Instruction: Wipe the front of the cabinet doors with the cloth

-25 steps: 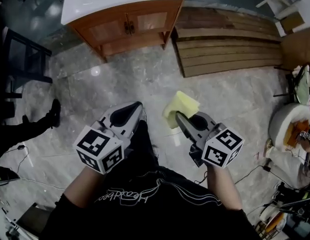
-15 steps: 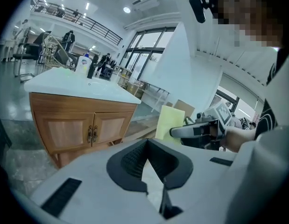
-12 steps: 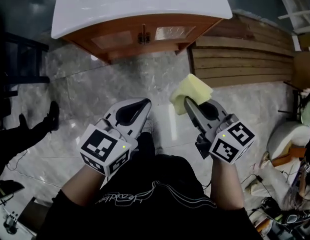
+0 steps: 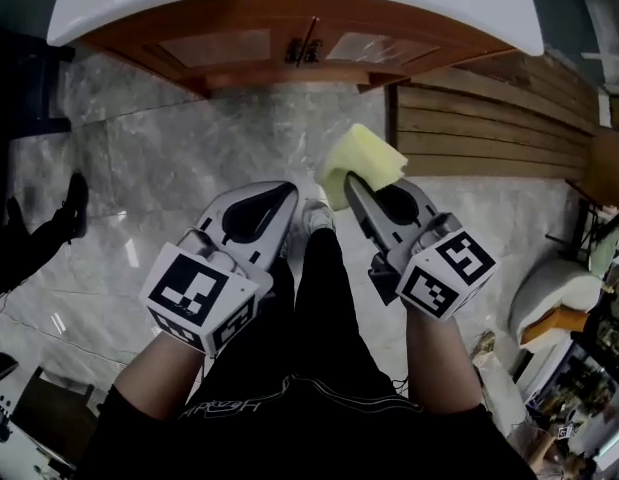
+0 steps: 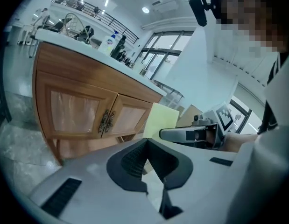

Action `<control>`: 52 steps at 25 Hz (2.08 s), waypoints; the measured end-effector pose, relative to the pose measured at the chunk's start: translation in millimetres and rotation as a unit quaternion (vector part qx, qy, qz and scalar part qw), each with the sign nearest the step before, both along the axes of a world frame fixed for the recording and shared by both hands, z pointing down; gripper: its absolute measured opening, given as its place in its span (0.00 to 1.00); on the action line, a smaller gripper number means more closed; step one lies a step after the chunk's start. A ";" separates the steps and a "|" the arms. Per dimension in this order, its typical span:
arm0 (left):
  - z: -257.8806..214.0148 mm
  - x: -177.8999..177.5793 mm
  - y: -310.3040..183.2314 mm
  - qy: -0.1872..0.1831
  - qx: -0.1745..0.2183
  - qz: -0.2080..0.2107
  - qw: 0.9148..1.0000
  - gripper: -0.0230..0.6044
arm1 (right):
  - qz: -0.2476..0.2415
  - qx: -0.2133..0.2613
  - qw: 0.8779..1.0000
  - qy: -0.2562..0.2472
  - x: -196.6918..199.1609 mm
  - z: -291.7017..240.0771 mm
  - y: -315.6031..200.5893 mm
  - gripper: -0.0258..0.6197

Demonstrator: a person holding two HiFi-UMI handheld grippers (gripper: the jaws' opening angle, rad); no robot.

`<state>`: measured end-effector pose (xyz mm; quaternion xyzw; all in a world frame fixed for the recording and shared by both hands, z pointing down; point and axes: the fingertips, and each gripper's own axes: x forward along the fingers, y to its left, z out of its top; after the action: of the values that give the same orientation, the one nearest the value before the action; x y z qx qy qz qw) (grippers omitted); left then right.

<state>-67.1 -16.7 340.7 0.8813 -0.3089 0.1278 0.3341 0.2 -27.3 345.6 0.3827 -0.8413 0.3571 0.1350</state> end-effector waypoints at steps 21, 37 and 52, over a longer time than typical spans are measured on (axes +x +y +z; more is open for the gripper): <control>40.7 -4.5 -34.1 -0.010 -0.031 -0.109 0.994 0.05 | -0.085 0.084 0.992 0.028 -9.0 38.1 -104.3 0.10; 47.0 1.1 -47.4 -0.007 -0.052 -0.177 0.983 0.05 | -0.109 0.128 0.984 0.054 -16.1 52.5 -151.5 0.10; 47.8 23.6 -52.6 0.007 -0.050 -0.162 0.985 0.05 | -0.086 0.134 0.986 0.052 -6.6 61.5 -167.8 0.10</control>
<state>-43.6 -69.3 388.5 0.8024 -0.4386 0.0813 0.3964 -6.4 -195.1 407.2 0.3415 -0.9031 0.2082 0.1563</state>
